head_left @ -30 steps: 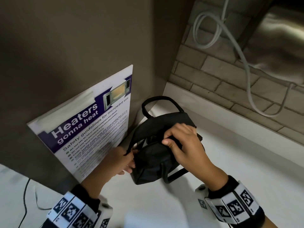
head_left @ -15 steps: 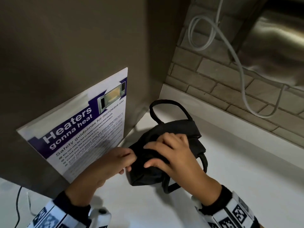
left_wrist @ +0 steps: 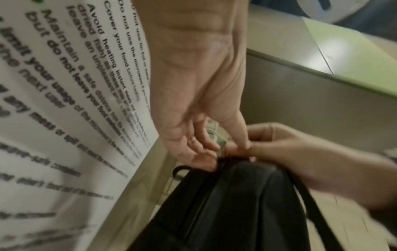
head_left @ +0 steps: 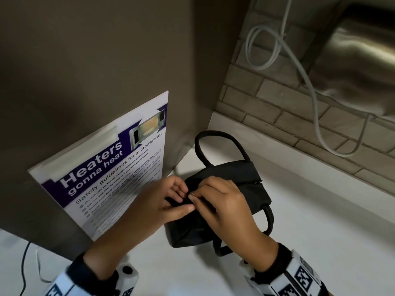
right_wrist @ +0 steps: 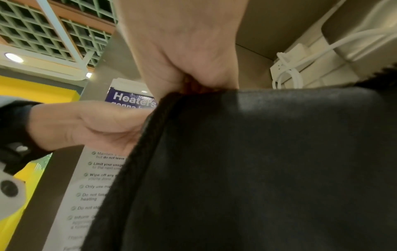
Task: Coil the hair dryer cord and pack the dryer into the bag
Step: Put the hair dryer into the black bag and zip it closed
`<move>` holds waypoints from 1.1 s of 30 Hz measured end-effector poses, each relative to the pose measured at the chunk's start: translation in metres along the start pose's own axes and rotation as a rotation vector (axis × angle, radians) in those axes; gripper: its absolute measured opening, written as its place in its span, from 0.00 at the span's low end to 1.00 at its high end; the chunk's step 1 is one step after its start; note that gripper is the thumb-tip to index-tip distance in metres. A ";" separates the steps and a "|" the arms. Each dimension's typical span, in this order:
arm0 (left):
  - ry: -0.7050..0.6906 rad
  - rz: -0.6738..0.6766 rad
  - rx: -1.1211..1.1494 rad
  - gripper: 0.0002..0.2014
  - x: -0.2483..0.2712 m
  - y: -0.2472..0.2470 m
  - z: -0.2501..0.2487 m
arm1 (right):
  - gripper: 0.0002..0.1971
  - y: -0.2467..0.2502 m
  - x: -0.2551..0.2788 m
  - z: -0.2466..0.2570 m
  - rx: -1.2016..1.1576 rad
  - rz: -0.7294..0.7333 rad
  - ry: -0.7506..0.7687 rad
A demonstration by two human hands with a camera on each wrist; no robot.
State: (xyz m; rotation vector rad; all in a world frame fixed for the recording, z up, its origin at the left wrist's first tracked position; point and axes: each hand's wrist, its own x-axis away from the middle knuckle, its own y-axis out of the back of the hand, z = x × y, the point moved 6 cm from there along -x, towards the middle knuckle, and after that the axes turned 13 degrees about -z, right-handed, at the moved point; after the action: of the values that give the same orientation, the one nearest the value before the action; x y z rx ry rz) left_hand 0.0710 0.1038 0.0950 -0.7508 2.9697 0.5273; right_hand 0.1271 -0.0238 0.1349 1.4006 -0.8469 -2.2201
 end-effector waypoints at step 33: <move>-0.479 -0.226 -0.541 0.03 -0.008 -0.037 -0.046 | 0.06 0.047 0.001 -0.068 0.173 -0.266 -0.190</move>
State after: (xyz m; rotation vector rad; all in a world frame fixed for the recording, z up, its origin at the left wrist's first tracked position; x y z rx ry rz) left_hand 0.0979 0.0620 0.1273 -0.8265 2.2782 1.3029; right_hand 0.1877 -0.0794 0.1439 1.4713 -0.9873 -2.5662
